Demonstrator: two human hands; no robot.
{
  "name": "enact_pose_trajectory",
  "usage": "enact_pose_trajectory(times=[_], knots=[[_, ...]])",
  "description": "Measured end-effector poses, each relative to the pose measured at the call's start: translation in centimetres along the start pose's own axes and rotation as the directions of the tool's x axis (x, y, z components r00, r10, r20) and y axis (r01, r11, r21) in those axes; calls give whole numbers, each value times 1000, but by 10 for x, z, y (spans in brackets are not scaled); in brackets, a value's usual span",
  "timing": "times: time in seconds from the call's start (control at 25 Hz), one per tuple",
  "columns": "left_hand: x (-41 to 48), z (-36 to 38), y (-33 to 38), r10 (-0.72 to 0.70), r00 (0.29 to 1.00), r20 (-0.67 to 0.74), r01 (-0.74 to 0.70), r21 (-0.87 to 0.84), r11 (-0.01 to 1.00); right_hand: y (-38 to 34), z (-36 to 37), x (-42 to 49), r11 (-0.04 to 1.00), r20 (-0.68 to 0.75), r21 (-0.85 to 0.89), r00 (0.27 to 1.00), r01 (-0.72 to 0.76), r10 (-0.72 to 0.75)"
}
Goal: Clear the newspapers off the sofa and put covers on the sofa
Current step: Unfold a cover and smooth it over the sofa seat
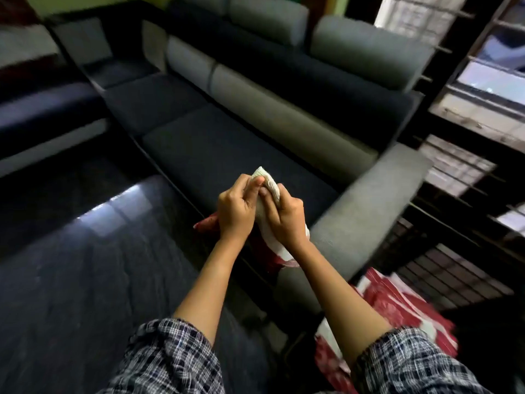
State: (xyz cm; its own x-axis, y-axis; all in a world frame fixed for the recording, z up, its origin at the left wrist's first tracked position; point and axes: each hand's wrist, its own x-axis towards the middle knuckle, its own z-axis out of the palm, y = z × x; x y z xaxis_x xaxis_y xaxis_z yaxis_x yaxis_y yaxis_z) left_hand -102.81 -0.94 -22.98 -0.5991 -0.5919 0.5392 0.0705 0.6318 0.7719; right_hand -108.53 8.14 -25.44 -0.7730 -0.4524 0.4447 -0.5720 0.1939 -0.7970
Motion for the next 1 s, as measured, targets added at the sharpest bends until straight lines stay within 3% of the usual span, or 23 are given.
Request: enact_pose_trajectory(times=[0.32, 0.68, 0.88, 1.0], knots=[[134, -220, -81, 171, 965, -197, -116, 261, 958, -157, 204, 99, 964, -42, 163, 977, 211, -207], [213, -405, -202, 150, 909, -389, 9, 379, 925, -271, 417, 176, 911, 82, 258, 932, 323, -354], [301, -482, -277, 194, 837, -512, 63, 442, 895, -307, 543, 246, 861, 74, 267, 881, 434, -467], [368, -528, -319, 182, 830, -527, 77, 431, 899, -332, 616, 299, 841, 75, 307, 870, 445, -487]])
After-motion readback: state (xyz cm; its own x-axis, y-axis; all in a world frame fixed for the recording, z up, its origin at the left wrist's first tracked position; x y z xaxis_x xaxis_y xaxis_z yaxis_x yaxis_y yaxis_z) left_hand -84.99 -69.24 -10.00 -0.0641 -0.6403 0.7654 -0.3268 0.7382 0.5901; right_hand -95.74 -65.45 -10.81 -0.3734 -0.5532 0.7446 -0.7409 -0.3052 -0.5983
